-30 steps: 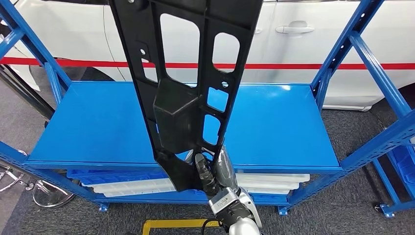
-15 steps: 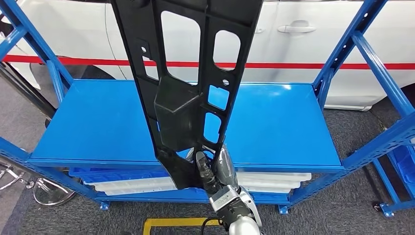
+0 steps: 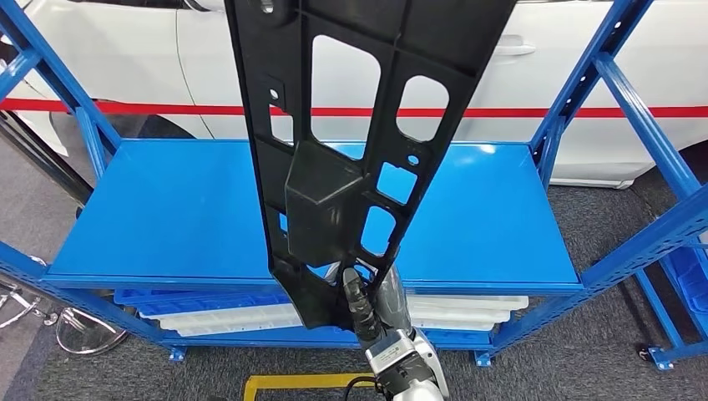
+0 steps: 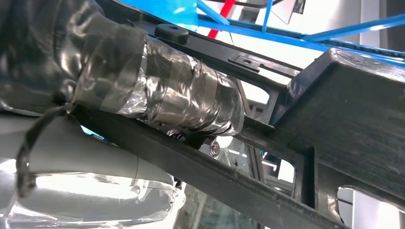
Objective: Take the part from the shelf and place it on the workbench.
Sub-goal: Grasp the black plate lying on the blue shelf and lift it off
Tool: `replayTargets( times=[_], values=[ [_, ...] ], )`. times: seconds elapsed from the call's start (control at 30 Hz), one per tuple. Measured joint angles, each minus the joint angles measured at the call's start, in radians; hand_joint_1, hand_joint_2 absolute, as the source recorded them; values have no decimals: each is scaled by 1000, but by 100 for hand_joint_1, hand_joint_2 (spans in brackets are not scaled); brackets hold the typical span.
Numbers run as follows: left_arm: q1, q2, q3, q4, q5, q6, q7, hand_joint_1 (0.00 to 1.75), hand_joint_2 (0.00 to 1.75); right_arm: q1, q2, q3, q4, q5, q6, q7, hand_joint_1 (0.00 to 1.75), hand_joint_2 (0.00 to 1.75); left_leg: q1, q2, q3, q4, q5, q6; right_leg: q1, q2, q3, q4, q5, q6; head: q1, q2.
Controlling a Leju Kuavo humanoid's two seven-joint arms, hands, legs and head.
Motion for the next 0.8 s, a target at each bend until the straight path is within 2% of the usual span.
replayTargets(
  times=[0.07,0.1,0.13,0.23,0.27,0.3,0.33,0.4,0.47,0.53,0.6,0.63,0.67,0.73,0.77,0.8],
  values=[
    [3,0,8,0,8,-3,16,0,175,7,-2,-2,0,-1,1,-5,175,0,1,1,-1,-5,6,13,-1,0,-1,1,-1,11,0,0],
    [4,-1,11,0,10,-6,23,0,175,9,-3,-3,0,-1,3,-8,175,0,3,2,0,-8,11,20,-3,1,-4,11,-11,15,0,0],
    [3,-1,14,0,12,-10,30,0,175,11,-3,-3,0,-2,6,-10,175,0,5,3,0,-11,15,27,-4,1,-14,38,-33,19,0,0],
    [-2,-1,24,0,15,-22,46,0,175,15,-4,-4,5,-6,13,-14,175,0,4,6,-6,-12,22,37,-6,0,-85,207,-134,27,0,0],
    [-2,-1,27,0,16,-26,50,0,175,18,-5,-4,9,-8,14,-14,175,0,4,7,-9,-11,23,37,-7,0,-102,251,-149,29,0,0],
    [-2,-1,28,0,16,-28,53,0,175,21,-6,-4,13,-9,14,-15,175,0,4,7,-12,-9,24,38,-7,0,-104,261,-144,30,0,0],
    [-2,-1,29,0,16,-31,55,0,175,23,-7,-4,16,-10,14,-15,175,0,4,7,-15,-7,25,37,-7,0,-87,235,-122,29,0,0],
    [-2,-2,30,0,16,-33,57,0,175,24,-7,-4,19,-12,13,-15,175,0,3,6,-18,-2,26,35,-5,0,-17,109,-61,21,0,0],
    [-4,-3,30,0,16,-34,58,0,175,24,-7,-4,19,-13,13,-15,175,0,0,5,-24,3,30,26,-1,1,26,18,-28,12,0,0],
    [-6,-5,32,0,16,-34,58,0,175,24,-7,-5,21,-13,13,-16,175,0,-1,5,-29,4,37,13,4,2,25,5,-20,5,0,0],
    [-7,-6,34,0,16,-35,59,0,175,25,-5,-6,23,-14,14,-15,175,0,0,5,-35,8,31,0,0,1,18,-1,-7,-6,0,0],
    [-7,-6,35,0,16,-35,60,0,175,25,-4,-6,24,-14,14,-15,175,0,1,5,-44,28,9,-5,-3,-2,13,-5,1,-13,0,0],
    [-8,-6,35,0,16,-35,61,0,175,25,-3,-7,25,-14,14,-15,175,0,3,5,-59,68,-29,-9,-6,-4,6,-8,10,-19,0,0],
    [-8,-6,36,0,16,-35,64,0,175,25,-2,-7,28,-14,14,-16,175,0,5,5,-95,185,-117,-16,-4,-6,-15,-8,25,-25,0,0],
    [-8,-6,36,0,16,-35,64,0,175,25,-2,-7,31,-14,14,-15,175,0,6,5,-105,235,-145,-18,-3,-7,-27,-6,32,-25,0,0],
    [-8,-6,36,0,16,-35,64,0,175,25,-2,-8,33,-14,14,-15,175,0,6,5,-101,255,-153,-19,-2,-7,-38,-4,39,-24,0,0]
  ],
)
